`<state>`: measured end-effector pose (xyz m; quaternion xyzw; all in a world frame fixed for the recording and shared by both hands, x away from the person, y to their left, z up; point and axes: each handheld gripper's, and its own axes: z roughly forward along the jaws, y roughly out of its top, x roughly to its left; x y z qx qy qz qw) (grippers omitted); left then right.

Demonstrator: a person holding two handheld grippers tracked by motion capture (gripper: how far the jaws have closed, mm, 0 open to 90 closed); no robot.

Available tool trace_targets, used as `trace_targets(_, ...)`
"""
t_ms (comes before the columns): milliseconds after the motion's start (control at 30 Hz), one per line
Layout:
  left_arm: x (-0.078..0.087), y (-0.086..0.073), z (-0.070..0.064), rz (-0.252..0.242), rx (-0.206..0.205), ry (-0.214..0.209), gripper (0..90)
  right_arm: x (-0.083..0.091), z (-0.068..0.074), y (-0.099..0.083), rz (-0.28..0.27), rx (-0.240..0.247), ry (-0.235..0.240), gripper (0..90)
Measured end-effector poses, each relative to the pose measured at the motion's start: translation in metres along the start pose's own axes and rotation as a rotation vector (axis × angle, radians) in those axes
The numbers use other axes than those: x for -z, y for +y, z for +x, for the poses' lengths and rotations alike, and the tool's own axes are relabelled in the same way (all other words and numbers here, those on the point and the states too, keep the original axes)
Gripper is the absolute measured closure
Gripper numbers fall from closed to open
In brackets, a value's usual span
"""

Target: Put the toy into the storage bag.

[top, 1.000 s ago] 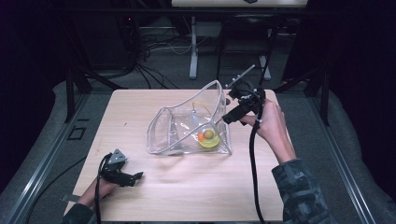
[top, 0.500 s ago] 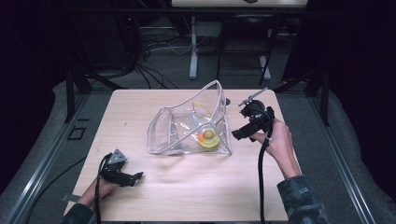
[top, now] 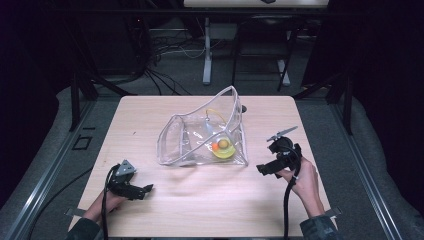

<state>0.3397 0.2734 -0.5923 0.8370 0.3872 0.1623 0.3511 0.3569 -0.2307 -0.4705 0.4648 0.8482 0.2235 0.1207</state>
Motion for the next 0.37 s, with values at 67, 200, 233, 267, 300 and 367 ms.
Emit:
trace_targets(67,0.000,0.000,0.000,0.000,0.000,0.000,0.4,-0.005,-0.001,-0.010,0.001,-0.018,0.009,0.9)
trace_targets(200,0.000,0.000,0.000,0.000,0.000,0.001,0.4,-0.011,-0.001,-0.020,0.067,-0.005,-0.002,1.4)
trace_targets(233,0.000,0.000,0.000,0.000,0.000,0.001,0.4,-0.011,-0.001,-0.020,0.067,-0.005,-0.002,1.4)
trace_targets(267,0.000,0.000,0.000,0.000,0.000,0.002,0.4,-0.012,0.000,-0.023,0.066,-0.012,0.005,1.4)
trace_targets(300,0.000,0.000,0.000,0.000,0.000,0.001,0.3,-0.015,0.000,-0.029,0.076,-0.004,-0.003,1.1)
trace_targets(367,0.000,0.000,0.000,0.000,0.001,0.001,0.3,-0.016,0.000,-0.031,0.085,-0.002,-0.022,1.1)
